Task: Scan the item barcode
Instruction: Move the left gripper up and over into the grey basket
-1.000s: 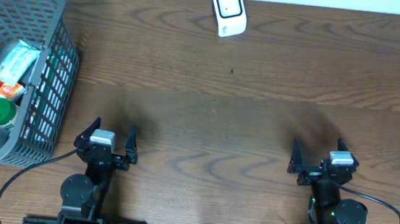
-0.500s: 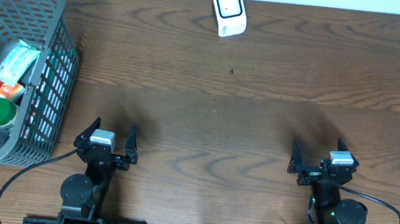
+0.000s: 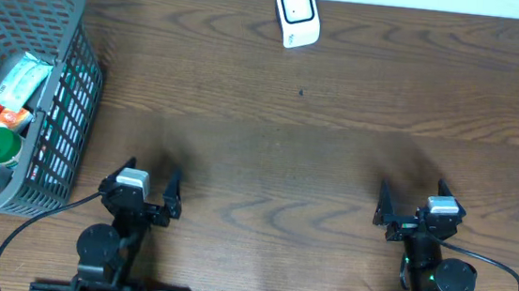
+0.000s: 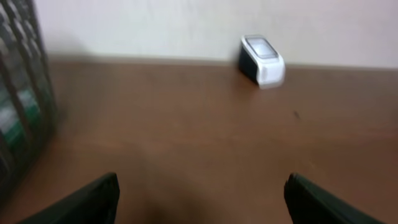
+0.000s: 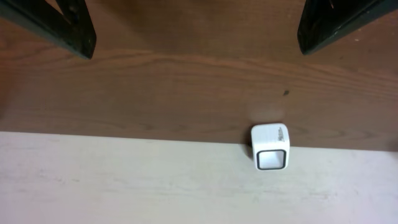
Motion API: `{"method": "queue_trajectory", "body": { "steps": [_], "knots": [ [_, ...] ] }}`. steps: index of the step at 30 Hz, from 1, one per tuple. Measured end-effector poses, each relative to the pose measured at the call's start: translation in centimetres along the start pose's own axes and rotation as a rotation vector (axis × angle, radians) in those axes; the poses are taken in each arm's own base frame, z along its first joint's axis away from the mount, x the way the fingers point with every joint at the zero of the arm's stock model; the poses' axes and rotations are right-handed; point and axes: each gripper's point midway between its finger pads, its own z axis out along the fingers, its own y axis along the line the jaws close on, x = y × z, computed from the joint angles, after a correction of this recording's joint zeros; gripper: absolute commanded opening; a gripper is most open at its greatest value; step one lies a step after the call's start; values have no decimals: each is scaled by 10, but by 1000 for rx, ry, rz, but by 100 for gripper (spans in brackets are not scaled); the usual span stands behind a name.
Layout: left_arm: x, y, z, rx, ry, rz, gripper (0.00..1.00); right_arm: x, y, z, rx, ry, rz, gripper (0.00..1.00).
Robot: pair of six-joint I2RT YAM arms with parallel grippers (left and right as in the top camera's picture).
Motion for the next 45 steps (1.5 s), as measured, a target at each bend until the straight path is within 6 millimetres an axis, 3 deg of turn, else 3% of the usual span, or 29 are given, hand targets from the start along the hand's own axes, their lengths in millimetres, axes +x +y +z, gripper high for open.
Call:
{"method": "queue_trajectory", "body": {
  "steps": [2, 4, 11, 12, 15, 17, 19, 22, 27, 30, 33, 37, 40, 45],
  "knots": [
    [-4, -5, -9, 14, 59, -48, 86, 0, 0, 0, 0, 0, 0, 99],
    [-26, -11, -22, 22, 81, -76, 86, 0, 0, 0, 0, 0, 0, 99],
    [-142, -32, -73, 21, 117, -113, 86, 0, 0, 0, 1, 2, 1, 99],
    [-156, -33, -76, 15, 145, -117, 99, 0, 0, 0, 2, 1, 0, 99],
    [-194, -33, -77, -26, 245, -126, 98, 0, 0, 0, 3, 2, 1, 99],
    [-207, -31, -76, -58, 322, -124, 98, 0, -1, 0, 3, 2, 1, 99],
    [-236, -25, -67, -109, 416, -97, 98, 1, 0, 0, 3, 3, 1, 99],
    [-261, -17, -48, -161, 528, -76, 98, 1, 0, 0, 3, 3, 1, 99],
    [-265, -4, 10, -198, 666, -55, 98, 1, 0, 0, 3, 3, 1, 99],
    [-251, 6, 41, -217, 732, -46, 97, 1, 0, 0, 3, 3, 1, 99],
    [-239, 27, 59, -295, 773, -84, 92, 1, -1, 0, 3, 3, 1, 99],
    [-244, 79, 54, -483, 729, -204, 92, 1, -1, 0, 3, 3, 1, 99],
    [-248, 131, 31, -651, 680, -324, 93, 1, 0, 0, 3, 3, 1, 99],
    [-251, 197, -10, -856, 609, -467, 93, 1, -1, 0, 3, 3, 1, 99]
  ]
}}
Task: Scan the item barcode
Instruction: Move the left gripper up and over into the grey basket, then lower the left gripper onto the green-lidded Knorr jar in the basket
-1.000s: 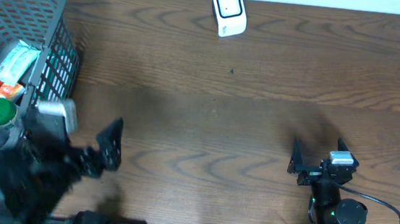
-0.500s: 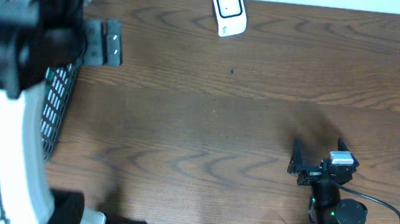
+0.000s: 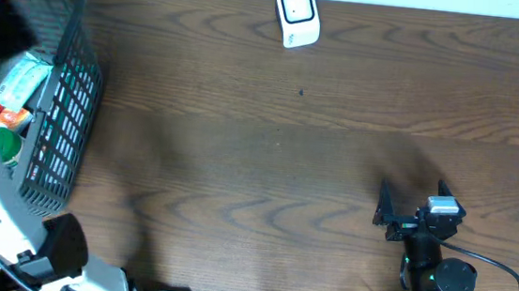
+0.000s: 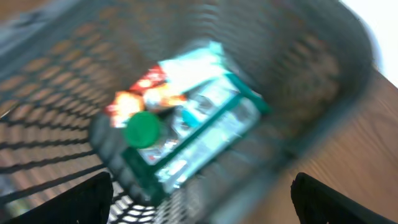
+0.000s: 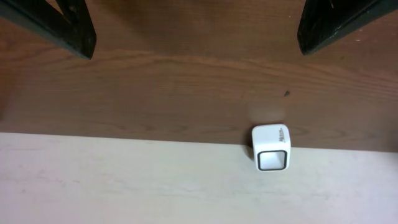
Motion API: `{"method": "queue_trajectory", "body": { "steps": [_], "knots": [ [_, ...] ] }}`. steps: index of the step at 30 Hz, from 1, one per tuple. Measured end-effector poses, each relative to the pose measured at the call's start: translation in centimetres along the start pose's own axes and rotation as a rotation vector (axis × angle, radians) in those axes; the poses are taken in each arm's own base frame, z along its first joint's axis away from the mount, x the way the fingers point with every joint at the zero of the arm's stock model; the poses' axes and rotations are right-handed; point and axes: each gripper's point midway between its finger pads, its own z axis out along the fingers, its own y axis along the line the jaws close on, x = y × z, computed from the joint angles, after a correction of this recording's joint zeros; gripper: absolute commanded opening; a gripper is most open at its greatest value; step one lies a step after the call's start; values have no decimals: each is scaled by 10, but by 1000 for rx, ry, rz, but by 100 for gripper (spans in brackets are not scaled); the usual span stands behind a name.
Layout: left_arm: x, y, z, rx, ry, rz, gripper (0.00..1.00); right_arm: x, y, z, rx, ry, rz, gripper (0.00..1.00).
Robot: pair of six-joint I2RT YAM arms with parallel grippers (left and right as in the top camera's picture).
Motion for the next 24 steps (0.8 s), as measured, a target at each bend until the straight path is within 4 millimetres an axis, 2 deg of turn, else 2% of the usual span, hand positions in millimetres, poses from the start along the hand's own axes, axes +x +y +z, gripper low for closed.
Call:
{"method": "queue_trajectory", "body": {
  "steps": [4, 7, 10, 14, 19, 24],
  "knots": [
    [-5, 51, 15, -97, 18, -121, 93, 0, 0, 0, 0, 0, 0, 99],
    [-4, 76, 34, -143, 45, -183, 94, 0, 0, 0, 0, 0, 0, 99],
    [7, 93, 62, -180, 115, -218, 99, 0, 0, 0, 0, 0, 0, 99],
    [26, 101, 103, -208, 237, -222, 100, 0, 0, 0, 0, 0, 0, 99],
    [52, 101, 162, -218, 398, -167, 98, 0, 0, 0, 0, 0, 0, 99],
    [64, 99, 197, -205, 477, -119, 98, 0, 0, 0, 0, 0, 0, 99]
  ]
}}
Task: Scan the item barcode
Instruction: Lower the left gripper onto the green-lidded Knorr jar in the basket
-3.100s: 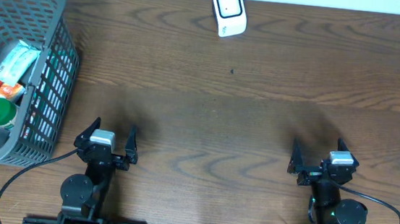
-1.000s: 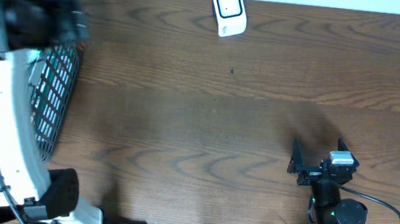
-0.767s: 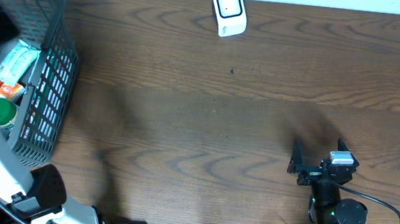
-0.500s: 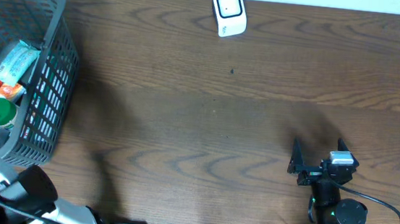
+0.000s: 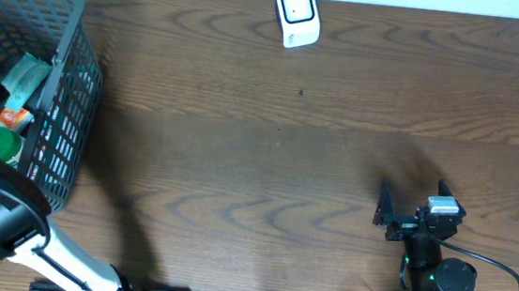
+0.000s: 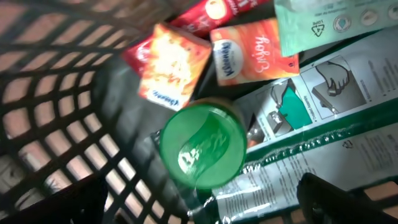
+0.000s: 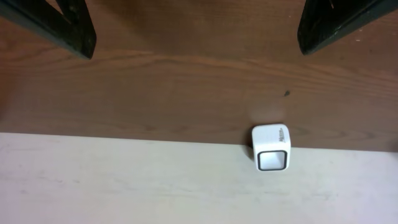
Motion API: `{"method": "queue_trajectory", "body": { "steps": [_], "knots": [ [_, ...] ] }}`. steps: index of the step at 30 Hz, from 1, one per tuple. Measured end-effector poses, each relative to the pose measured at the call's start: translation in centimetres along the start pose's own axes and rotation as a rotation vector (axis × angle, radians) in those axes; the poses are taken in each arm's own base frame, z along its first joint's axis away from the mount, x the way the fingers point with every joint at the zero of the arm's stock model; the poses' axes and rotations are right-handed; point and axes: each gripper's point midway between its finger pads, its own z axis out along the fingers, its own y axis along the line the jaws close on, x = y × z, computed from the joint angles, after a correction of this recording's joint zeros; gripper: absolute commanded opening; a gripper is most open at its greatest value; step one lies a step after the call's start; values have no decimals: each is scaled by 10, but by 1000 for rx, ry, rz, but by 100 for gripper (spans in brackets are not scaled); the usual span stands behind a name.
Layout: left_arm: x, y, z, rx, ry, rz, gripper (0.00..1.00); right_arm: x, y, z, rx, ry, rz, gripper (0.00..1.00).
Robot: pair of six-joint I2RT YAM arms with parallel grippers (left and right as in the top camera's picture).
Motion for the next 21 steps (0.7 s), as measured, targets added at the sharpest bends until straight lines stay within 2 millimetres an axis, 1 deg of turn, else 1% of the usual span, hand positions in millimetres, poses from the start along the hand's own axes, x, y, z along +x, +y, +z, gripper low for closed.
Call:
{"method": "queue_trajectory", "body": {
  "steps": [5, 15, 17, 21],
  "knots": [
    [-2, -12, 20, 40, 43, 52, 98, 0, 0, 0, 0, 0, 0, 99],
    [4, -20, 59, 44, 147, 102, 98, 0, 0, 0, 0, 1, 0, 99],
    [6, -19, 62, 35, 157, 104, 98, 0, 0, 0, 0, 0, 0, 99],
    [6, -18, 63, 34, 158, 104, 98, 0, 0, 0, 0, 1, 0, 99]
  ]
}}
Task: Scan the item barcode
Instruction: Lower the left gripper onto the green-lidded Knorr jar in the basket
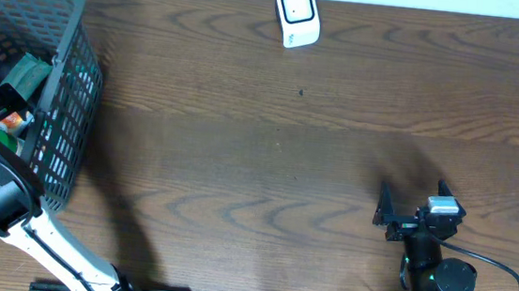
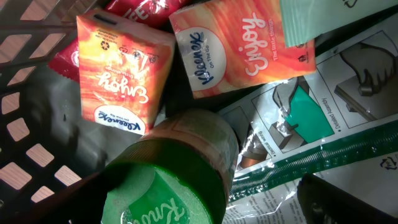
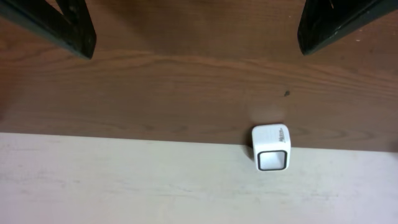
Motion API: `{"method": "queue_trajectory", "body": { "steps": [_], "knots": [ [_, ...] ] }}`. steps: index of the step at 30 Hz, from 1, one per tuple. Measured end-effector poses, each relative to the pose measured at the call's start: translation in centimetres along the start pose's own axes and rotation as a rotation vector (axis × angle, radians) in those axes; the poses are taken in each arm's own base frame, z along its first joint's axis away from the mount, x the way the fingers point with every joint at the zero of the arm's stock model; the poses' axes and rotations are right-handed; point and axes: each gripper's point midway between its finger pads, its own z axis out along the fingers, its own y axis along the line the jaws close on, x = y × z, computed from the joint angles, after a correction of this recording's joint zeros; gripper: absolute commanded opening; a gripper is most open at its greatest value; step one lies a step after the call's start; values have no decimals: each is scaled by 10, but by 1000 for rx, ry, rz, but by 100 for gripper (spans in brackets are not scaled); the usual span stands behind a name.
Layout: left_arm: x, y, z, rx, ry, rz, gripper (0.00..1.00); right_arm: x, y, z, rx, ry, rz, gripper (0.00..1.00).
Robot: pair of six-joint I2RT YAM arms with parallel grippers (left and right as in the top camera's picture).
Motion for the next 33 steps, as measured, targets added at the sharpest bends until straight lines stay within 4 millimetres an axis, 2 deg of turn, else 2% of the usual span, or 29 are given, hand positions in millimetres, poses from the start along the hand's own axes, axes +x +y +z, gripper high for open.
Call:
{"method": "queue_trajectory", "body": {
  "steps": [10, 17, 21, 25, 28, 33],
  "knots": [
    [-3, -3, -1, 29, -10, -2, 98, 0, 0, 0, 0, 0, 0, 99],
    [-16, -13, -20, 138, -70, -20, 98, 0, 0, 0, 0, 0, 0, 99],
    [-16, -7, -37, 160, -113, -38, 98, 0, 0, 0, 0, 0, 0, 99],
    [-10, 9, -49, 156, -120, -70, 98, 0, 0, 0, 0, 0, 0, 99],
    [-9, 19, -43, 152, -112, -94, 98, 0, 0, 0, 0, 0, 0, 99],
    [1, 25, -11, 151, -48, -115, 98, 0, 0, 0, 0, 0, 0, 99]
  ]
}}
